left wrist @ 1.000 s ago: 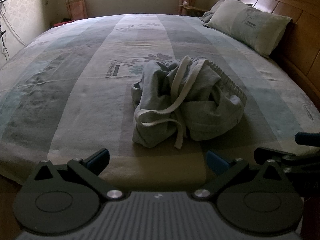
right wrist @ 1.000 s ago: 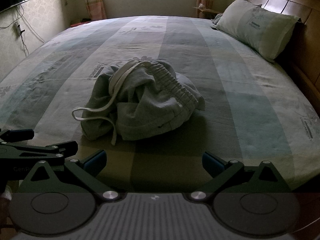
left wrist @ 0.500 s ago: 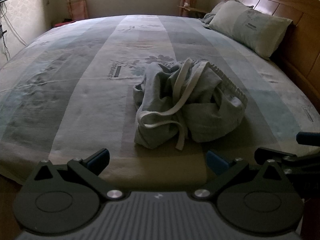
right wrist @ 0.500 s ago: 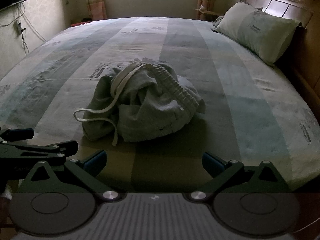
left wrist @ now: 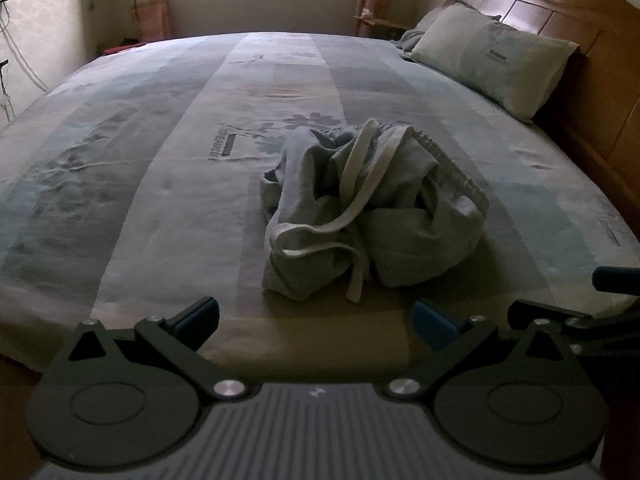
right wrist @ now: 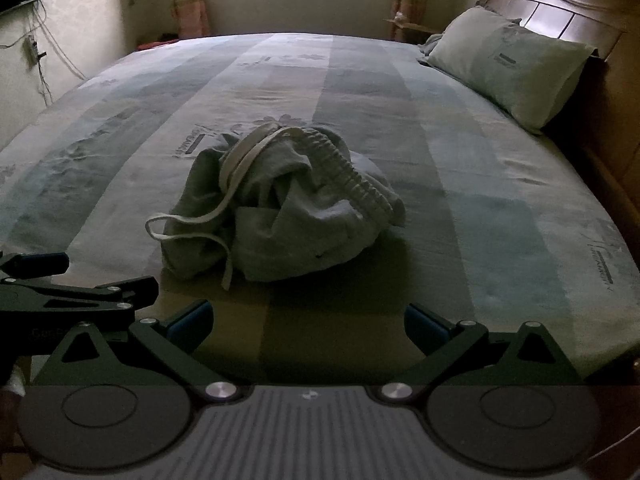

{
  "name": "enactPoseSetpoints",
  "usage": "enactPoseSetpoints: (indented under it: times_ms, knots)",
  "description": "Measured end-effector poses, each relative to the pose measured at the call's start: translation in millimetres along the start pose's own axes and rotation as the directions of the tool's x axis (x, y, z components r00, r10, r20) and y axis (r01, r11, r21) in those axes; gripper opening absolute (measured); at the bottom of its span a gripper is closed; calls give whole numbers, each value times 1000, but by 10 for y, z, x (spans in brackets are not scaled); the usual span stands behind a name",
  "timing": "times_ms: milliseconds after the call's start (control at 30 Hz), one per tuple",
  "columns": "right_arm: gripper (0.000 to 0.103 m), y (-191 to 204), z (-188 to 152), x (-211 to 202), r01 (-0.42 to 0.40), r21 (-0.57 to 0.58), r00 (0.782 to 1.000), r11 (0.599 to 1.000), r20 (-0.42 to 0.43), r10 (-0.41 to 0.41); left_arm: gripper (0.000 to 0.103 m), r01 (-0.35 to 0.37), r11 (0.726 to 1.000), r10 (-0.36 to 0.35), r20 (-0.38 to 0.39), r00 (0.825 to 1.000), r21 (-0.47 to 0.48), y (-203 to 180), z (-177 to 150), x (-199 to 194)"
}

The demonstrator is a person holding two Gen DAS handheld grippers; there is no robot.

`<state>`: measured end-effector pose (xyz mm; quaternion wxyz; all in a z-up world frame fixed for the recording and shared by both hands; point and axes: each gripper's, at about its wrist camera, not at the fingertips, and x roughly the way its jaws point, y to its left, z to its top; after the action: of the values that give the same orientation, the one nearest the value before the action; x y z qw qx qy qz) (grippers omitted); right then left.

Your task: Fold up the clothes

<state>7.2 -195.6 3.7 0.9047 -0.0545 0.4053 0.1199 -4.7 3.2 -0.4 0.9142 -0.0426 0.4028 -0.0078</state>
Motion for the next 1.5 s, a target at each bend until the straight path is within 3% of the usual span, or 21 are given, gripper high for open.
enactPoseSetpoints:
  times_ms: [333, 1100, 1500]
  knots:
    - [103, 4, 77, 41, 18, -21, 1000, 1000, -2, -18, 102, 4, 1000, -4, 5, 1000, -11, 12, 47, 65]
    - [103, -94, 257, 556, -1, 27, 997, 1000, -76, 3, 102, -17, 1000, 19, -69, 997, 21, 4, 278, 553]
    - [103, -151, 432, 992, -14, 32, 992, 999, -128, 18, 102, -8, 1000, 11, -110, 994, 24, 66, 527, 996]
